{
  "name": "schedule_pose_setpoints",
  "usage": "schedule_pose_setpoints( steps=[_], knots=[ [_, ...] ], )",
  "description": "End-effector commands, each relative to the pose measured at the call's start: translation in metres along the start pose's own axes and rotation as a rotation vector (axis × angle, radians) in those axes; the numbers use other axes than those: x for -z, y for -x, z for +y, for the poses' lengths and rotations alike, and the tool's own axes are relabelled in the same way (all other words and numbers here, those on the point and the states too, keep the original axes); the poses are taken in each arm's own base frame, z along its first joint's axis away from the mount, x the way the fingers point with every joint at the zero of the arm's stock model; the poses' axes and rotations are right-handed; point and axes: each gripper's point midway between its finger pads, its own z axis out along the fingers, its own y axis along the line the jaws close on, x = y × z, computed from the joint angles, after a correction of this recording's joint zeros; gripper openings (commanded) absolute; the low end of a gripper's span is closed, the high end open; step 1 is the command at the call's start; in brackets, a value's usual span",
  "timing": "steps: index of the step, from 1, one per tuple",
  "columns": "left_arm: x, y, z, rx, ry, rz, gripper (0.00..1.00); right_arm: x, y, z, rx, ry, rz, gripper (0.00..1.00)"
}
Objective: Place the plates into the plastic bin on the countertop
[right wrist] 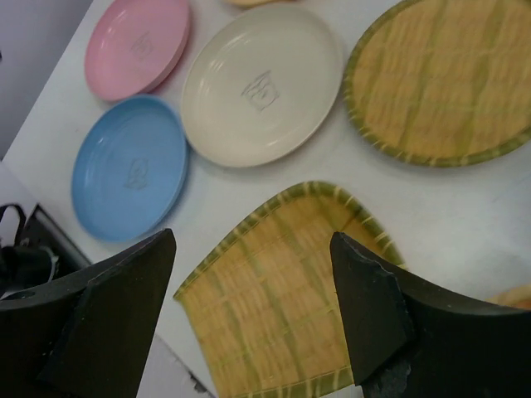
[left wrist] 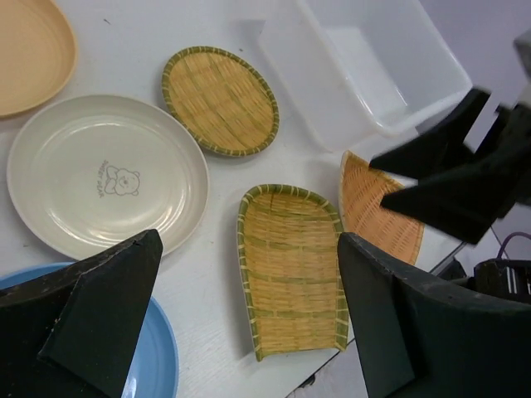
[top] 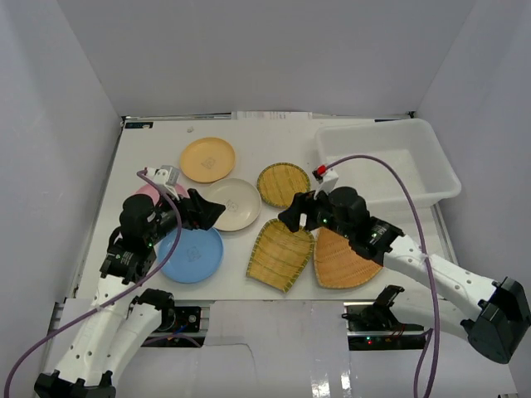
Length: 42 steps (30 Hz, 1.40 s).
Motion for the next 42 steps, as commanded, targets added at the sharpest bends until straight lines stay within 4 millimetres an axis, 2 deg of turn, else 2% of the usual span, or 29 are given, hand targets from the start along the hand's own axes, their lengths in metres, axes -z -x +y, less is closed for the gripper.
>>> schedule_pose_setpoints(
  steps=[1, 2, 4, 5, 7, 8, 9, 10, 11, 16, 18, 19, 21, 22, 24, 27, 31, 34, 36, 38, 39, 41, 42],
  knots=[
    [0.007, 0.021, 0.001, -0.020, 0.056, -0.046, 0.98, 0.000, -0.003, 0.044, -0.115, 0.126, -0.053, 0.81],
    [0.010, 0.023, 0.005, -0.019, 0.091, -0.049, 0.98, -0.005, -0.018, 0.056, -0.129, 0.144, -0.014, 0.79],
    [0.014, 0.025, 0.011, -0.017, 0.137, -0.057, 0.98, -0.013, -0.026, 0.065, -0.142, 0.133, 0.005, 0.73],
    [0.019, 0.026, 0.018, -0.013, 0.185, -0.065, 0.98, -0.020, -0.041, 0.075, -0.141, 0.141, 0.046, 0.73],
    [0.024, 0.026, 0.026, 0.001, 0.240, -0.075, 0.98, -0.029, -0.039, 0.087, -0.147, 0.139, 0.031, 0.68],
    [0.028, 0.024, 0.031, 0.007, 0.272, -0.075, 0.98, -0.037, -0.052, 0.093, -0.141, 0.139, 0.064, 0.66],
    [0.032, 0.025, 0.040, 0.012, 0.325, -0.091, 0.98, -0.042, -0.055, 0.097, -0.152, 0.136, 0.066, 0.63],
    [0.034, 0.024, 0.044, 0.018, 0.350, -0.097, 0.98, -0.047, -0.049, 0.107, -0.159, 0.150, 0.050, 0.62],
    [0.039, 0.023, 0.052, 0.025, 0.399, -0.103, 0.98, -0.058, -0.063, 0.110, -0.153, 0.138, 0.086, 0.61],
    [0.053, 0.018, 0.081, 0.072, 0.572, -0.131, 0.98, -0.094, -0.092, 0.140, -0.165, 0.150, 0.156, 0.62],
    [0.055, 0.015, 0.086, 0.083, 0.594, -0.140, 0.98, -0.103, -0.101, 0.146, -0.174, 0.151, 0.181, 0.64],
    [0.054, 0.014, 0.086, 0.090, 0.592, -0.145, 0.98, -0.112, -0.115, 0.147, -0.170, 0.143, 0.212, 0.64],
    [0.052, 0.006, 0.091, 0.097, 0.601, -0.131, 0.98, -0.122, -0.116, 0.154, -0.175, 0.147, 0.216, 0.64],
    [0.051, 0.004, 0.093, 0.105, 0.608, -0.130, 0.98, -0.130, -0.129, 0.150, -0.181, 0.123, 0.242, 0.64],
    [0.050, 0.001, 0.095, 0.107, 0.617, -0.119, 0.98, -0.139, -0.134, 0.149, -0.185, 0.103, 0.245, 0.64],
    [0.047, 0.001, 0.097, 0.106, 0.625, -0.109, 0.98, -0.156, -0.157, 0.143, -0.188, 0.064, 0.294, 0.63],
    [0.045, -0.004, 0.099, 0.114, 0.628, -0.090, 0.96, -0.168, -0.174, 0.141, -0.201, 0.046, 0.335, 0.59],
    [0.044, -0.006, 0.101, 0.120, 0.635, -0.083, 0.92, -0.170, -0.182, 0.140, -0.216, 0.037, 0.351, 0.48],
    [0.040, -0.010, 0.100, 0.141, 0.628, -0.068, 0.92, -0.169, -0.184, 0.138, -0.225, 0.030, 0.354, 0.34],
    [0.035, -0.020, 0.101, 0.162, 0.625, -0.026, 0.92, -0.163, -0.186, 0.133, -0.224, 0.015, 0.348, 0.21],
    [0.032, -0.023, 0.100, 0.181, 0.618, -0.014, 0.92, -0.157, -0.180, 0.135, -0.229, 0.019, 0.335, 0.18],
    [0.031, -0.028, 0.104, 0.203, 0.644, 0.012, 0.92, -0.145, -0.183, 0.128, -0.227, 0.013, 0.331, 0.12],
    [0.029, -0.031, 0.107, 0.211, 0.663, 0.027, 0.92, -0.136, -0.170, 0.136, -0.226, 0.039, 0.304, 0.11]
  ],
)
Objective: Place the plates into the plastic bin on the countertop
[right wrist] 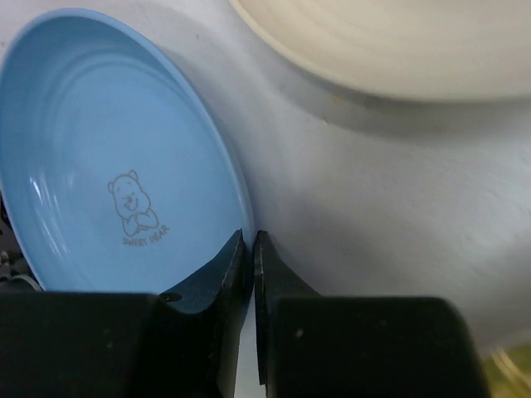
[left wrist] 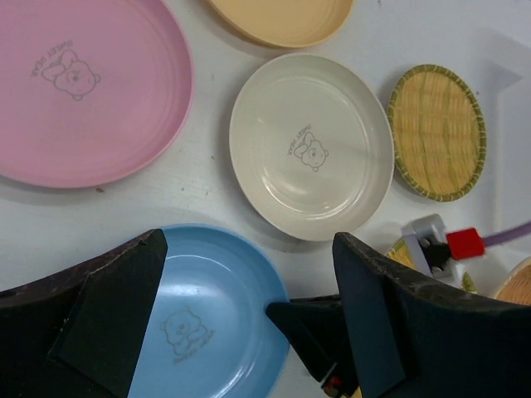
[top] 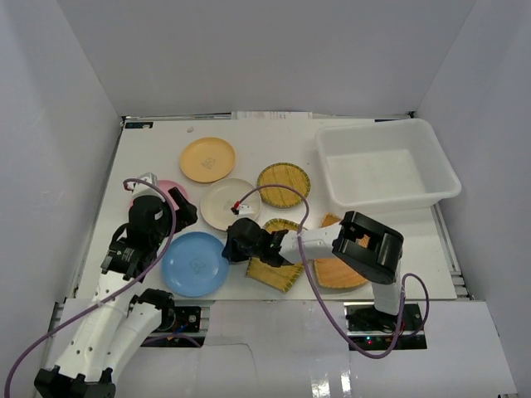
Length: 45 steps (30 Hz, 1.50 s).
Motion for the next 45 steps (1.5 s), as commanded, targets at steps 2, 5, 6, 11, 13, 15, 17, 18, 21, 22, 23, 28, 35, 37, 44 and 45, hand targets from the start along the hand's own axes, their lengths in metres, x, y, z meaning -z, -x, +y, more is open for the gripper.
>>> schedule_pose_setpoints(
  steps=[2, 5, 6, 11, 13, 15, 17, 18, 21, 22, 23, 28, 35, 37, 44, 45],
  knots=[
    [-0.009, -0.015, 0.003, 0.040, 0.041, 0.074, 0.92, 0.041, 0.018, 0.014, 0.018, 0.025, -0.097, 0.08],
    [-0.014, -0.015, 0.001, 0.069, 0.054, 0.085, 0.88, 0.077, 0.039, 0.014, 0.071, 0.001, -0.182, 0.08],
    [-0.016, -0.012, 0.000, 0.083, 0.060, 0.071, 0.86, 0.098, 0.056, 0.020, 0.073, 0.012, -0.234, 0.08],
    [-0.019, 0.001, -0.008, 0.172, 0.025, -0.005, 0.75, 0.174, 0.120, -0.024, 0.167, -0.188, -0.486, 0.08],
    [-0.026, -0.008, -0.011, 0.196, 0.009, 0.021, 0.75, 0.211, 0.152, -0.056, 0.148, -0.280, -0.557, 0.08],
    [-0.032, -0.015, -0.008, 0.247, 0.035, 0.043, 0.74, 0.253, 0.191, -0.097, 0.096, -0.374, -0.664, 0.08],
    [-0.042, -0.030, -0.007, 0.263, 0.051, 0.093, 0.74, 0.284, 0.212, -0.124, 0.087, -0.434, -0.736, 0.08],
    [-0.046, -0.031, -0.011, 0.279, 0.036, 0.099, 0.73, 0.318, 0.233, -0.147, 0.035, -0.502, -0.828, 0.08],
    [-0.060, -0.049, -0.013, 0.299, 0.028, 0.151, 0.72, 0.371, 0.265, -0.189, 0.000, -0.656, -0.939, 0.08],
    [-0.064, -0.052, -0.012, 0.303, 0.032, 0.158, 0.72, 0.381, 0.271, -0.201, -0.012, -0.698, -0.953, 0.08],
    [-0.067, -0.054, -0.011, 0.306, 0.035, 0.161, 0.72, 0.387, 0.278, -0.209, -0.021, -0.715, -0.960, 0.08],
    [-0.088, -0.069, -0.006, 0.313, 0.082, 0.194, 0.70, 0.406, 0.271, -0.305, -0.192, -0.897, -0.926, 0.08],
    [-0.117, -0.096, 0.003, 0.301, 0.159, 0.238, 0.67, 0.368, 0.247, -0.380, -0.337, -0.902, -0.775, 0.08],
    [-0.123, -0.102, 0.007, 0.290, 0.186, 0.244, 0.67, 0.355, 0.244, -0.385, -0.347, -0.883, -0.738, 0.08],
    [-0.138, -0.104, 0.009, 0.264, 0.199, 0.224, 0.61, 0.319, 0.229, -0.394, -0.389, -0.810, -0.651, 0.34],
    [-0.140, -0.104, 0.008, 0.262, 0.192, 0.224, 0.57, 0.318, 0.225, -0.394, -0.389, -0.808, -0.648, 0.42]
  ],
)
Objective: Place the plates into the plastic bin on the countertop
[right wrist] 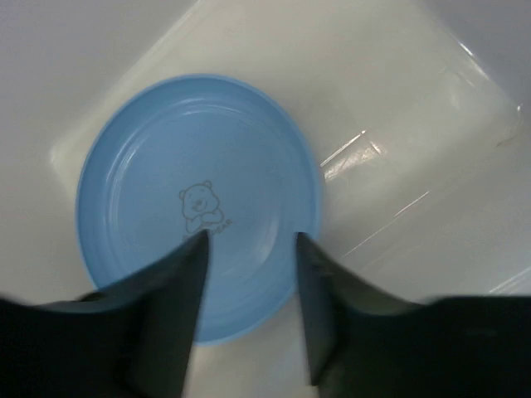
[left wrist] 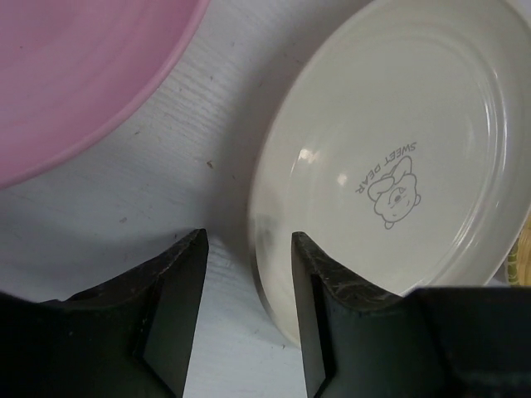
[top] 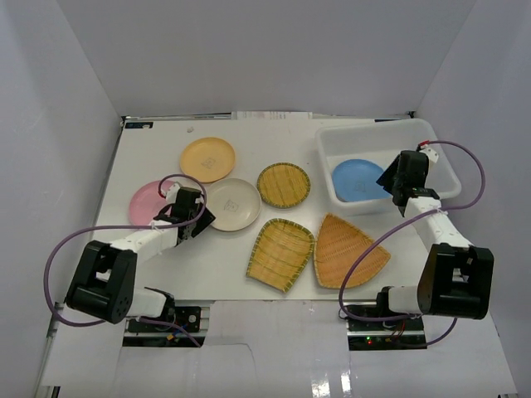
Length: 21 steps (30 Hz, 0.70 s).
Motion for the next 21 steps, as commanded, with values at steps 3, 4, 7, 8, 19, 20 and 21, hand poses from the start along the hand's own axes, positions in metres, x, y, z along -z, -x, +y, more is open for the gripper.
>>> schedule_pose_setpoints(
  steps=[3, 4, 7, 8, 19, 20, 21],
  knots=[
    [-0.008, 0.013, -0.016, -0.006, -0.038, -0.051, 0.51, 0.011, 0.016, 0.018, -0.028, 0.101, -0.065, 0.76],
    [-0.010, 0.013, -0.016, -0.010, -0.035, -0.050, 0.45, 0.014, 0.017, 0.020, -0.027, 0.112, -0.067, 0.84],
    [-0.011, 0.015, -0.018, -0.020, -0.033, -0.055, 0.27, 0.028, 0.026, 0.027, -0.028, 0.159, -0.092, 0.88],
    [-0.011, 0.015, -0.018, -0.023, -0.032, -0.056, 0.20, 0.036, 0.032, 0.031, -0.031, 0.184, -0.111, 0.88],
    [0.063, 0.054, -0.032, -0.012, -0.149, -0.208, 0.00, 0.137, 0.056, 0.106, 0.017, 0.674, -0.137, 0.91],
    [0.072, 0.057, -0.034, -0.022, -0.165, -0.217, 0.00, 0.146, 0.059, 0.111, 0.026, 0.706, -0.141, 0.92],
    [0.081, 0.061, -0.038, -0.023, -0.191, -0.232, 0.00, 0.161, 0.065, 0.119, 0.039, 0.754, -0.139, 0.92]
  ],
)
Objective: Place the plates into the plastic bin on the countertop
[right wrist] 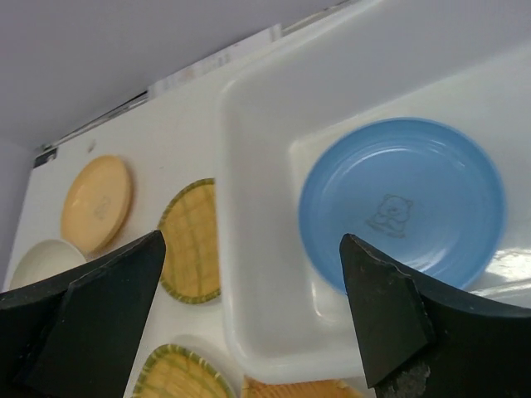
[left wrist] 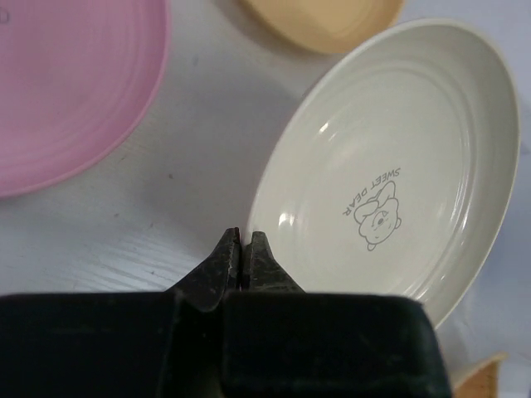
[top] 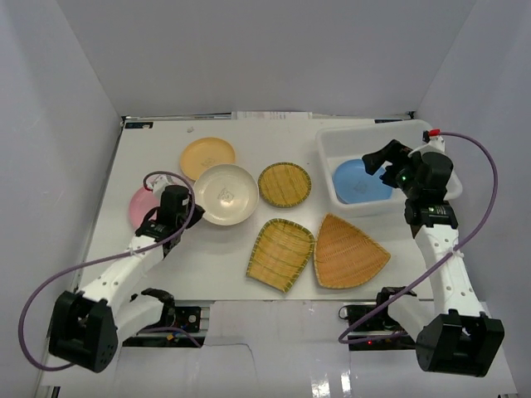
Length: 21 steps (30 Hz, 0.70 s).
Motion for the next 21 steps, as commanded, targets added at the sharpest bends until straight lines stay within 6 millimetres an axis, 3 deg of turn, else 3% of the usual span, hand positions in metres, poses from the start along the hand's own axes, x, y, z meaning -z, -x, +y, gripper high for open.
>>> schedule_pose_setpoints(
  steps=[1, 3, 4, 6, 7, 8, 9, 10, 11, 12, 14, 16, 17, 18, 21],
  knots=[
    [0.038, 0.034, -0.032, 0.002, -0.130, -0.091, 0.00, 0.030, 0.028, 0.066, 0.046, 0.259, -0.011, 0.92],
    [0.058, 0.045, -0.056, 0.035, -0.235, -0.108, 0.00, 0.044, 0.036, 0.083, 0.029, 0.312, -0.031, 0.91],
    [0.071, 0.057, -0.078, 0.046, -0.304, -0.120, 0.00, 0.059, 0.043, 0.100, 0.028, 0.382, -0.059, 0.80],
    [0.078, 0.053, -0.118, 0.021, -0.407, -0.069, 0.00, 0.086, 0.060, 0.135, -0.031, 0.539, -0.115, 0.59],
    [0.099, 0.060, -0.157, 0.002, -0.493, -0.080, 0.00, 0.100, 0.056, 0.162, -0.040, 0.644, -0.100, 0.54],
    [0.086, 0.049, -0.174, -0.035, -0.479, -0.051, 0.00, 0.111, 0.061, 0.175, -0.045, 0.692, -0.107, 0.46],
    [0.088, 0.048, -0.193, -0.083, -0.494, -0.065, 0.00, 0.119, 0.069, 0.185, -0.032, 0.708, -0.130, 0.28],
    [0.096, 0.033, -0.218, -0.131, -0.534, -0.051, 0.00, 0.139, 0.085, 0.202, -0.008, 0.733, -0.152, 0.23],
    [0.089, 0.034, -0.248, -0.157, -0.539, -0.064, 0.00, 0.146, 0.097, 0.204, 0.005, 0.716, -0.186, 0.19],
    [0.088, 0.029, -0.265, -0.185, -0.561, -0.054, 0.00, 0.155, 0.109, 0.208, 0.040, 0.709, -0.226, 0.13],
    [0.079, 0.012, -0.305, -0.215, -0.602, -0.020, 0.00, 0.178, 0.128, 0.214, 0.062, 0.695, -0.264, 0.08],
    [0.074, -0.005, -0.329, -0.259, -0.625, -0.014, 0.00, 0.198, 0.139, 0.219, 0.083, 0.701, -0.304, 0.08],
    [0.081, 0.001, -0.352, -0.254, -0.658, -0.037, 0.00, 0.202, 0.142, 0.219, 0.087, 0.696, -0.316, 0.08],
    [0.060, -0.021, -0.357, -0.291, -0.636, -0.007, 0.00, 0.209, 0.144, 0.219, 0.095, 0.696, -0.333, 0.09],
    [0.043, -0.039, -0.387, -0.298, -0.648, -0.002, 0.00, 0.217, 0.143, 0.214, 0.105, 0.679, -0.350, 0.11]
  ],
)
